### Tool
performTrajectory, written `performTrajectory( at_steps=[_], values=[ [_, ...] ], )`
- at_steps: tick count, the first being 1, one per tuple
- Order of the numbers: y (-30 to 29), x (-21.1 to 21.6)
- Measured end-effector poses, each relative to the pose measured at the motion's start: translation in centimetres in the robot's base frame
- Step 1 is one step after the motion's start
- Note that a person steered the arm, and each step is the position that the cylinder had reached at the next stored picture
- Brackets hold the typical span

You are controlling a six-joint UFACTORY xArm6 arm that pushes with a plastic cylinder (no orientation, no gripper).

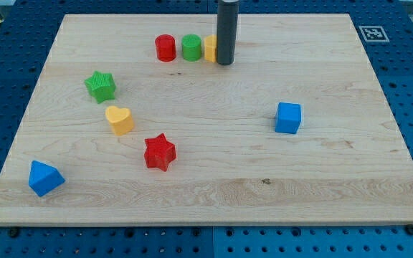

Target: Move your arm to the left of the blue cube

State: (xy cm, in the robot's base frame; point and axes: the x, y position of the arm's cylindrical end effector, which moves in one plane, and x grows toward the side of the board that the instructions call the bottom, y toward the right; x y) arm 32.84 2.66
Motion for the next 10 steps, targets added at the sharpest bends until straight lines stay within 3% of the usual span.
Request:
performTrajectory(
  at_steps=[2,7,10],
  values=[
    [-0.2,1.3],
    [0.8,16.0],
    [6.7,15.7]
  ],
)
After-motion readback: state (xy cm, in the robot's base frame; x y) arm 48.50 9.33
